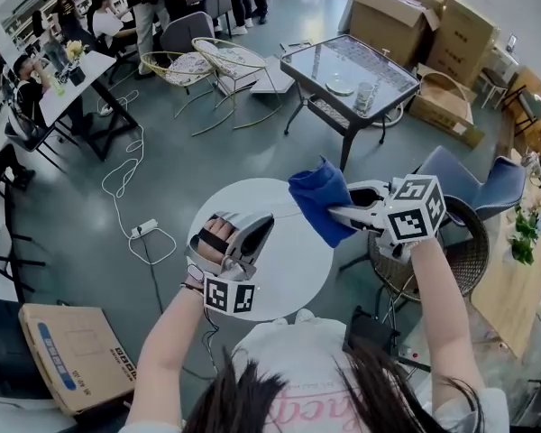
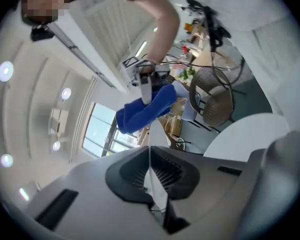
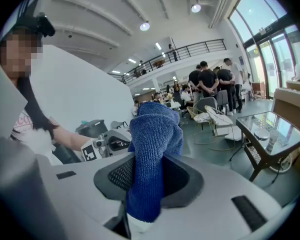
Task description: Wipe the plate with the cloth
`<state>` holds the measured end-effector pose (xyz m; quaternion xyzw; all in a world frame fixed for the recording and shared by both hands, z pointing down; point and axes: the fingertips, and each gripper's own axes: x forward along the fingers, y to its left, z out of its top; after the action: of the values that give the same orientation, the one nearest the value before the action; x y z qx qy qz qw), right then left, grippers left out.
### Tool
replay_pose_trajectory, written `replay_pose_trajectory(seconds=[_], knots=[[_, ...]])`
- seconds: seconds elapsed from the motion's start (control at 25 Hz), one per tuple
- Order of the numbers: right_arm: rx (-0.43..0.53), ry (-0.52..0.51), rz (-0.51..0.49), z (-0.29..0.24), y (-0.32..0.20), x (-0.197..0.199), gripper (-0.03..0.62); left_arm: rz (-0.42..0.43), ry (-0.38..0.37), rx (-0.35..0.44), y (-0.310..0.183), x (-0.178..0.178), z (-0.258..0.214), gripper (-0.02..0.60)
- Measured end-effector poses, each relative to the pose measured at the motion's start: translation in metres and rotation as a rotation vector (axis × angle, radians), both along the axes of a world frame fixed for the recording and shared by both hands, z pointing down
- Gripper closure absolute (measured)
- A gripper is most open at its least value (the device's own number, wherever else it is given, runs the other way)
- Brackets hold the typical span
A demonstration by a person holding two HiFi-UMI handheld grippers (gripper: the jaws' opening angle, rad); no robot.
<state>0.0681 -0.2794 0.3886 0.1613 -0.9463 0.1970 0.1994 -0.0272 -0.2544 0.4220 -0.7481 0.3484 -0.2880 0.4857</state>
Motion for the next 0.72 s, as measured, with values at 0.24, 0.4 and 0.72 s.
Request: replay_pose_trajectory(seconds=[0.24, 0.4, 0.72], knots=[[0.137, -0.140, 0.121, -0.018, 0.004, 0.001, 0.461, -0.158, 0.359, -0.287, -0.027, -0.018, 0.014, 0.560], [0.185, -0.201, 0.241, -0.017, 0.002, 0.004, 0.461, -0.250, 0.641, -0.508, -0.038, -0.031, 0.019, 0.561], [0.310, -0.145, 0.432, 0.003, -0.001, 0.006, 0.461, -0.326, 1.118, -0.768, -0.041, -0.042, 0.014, 0.562]])
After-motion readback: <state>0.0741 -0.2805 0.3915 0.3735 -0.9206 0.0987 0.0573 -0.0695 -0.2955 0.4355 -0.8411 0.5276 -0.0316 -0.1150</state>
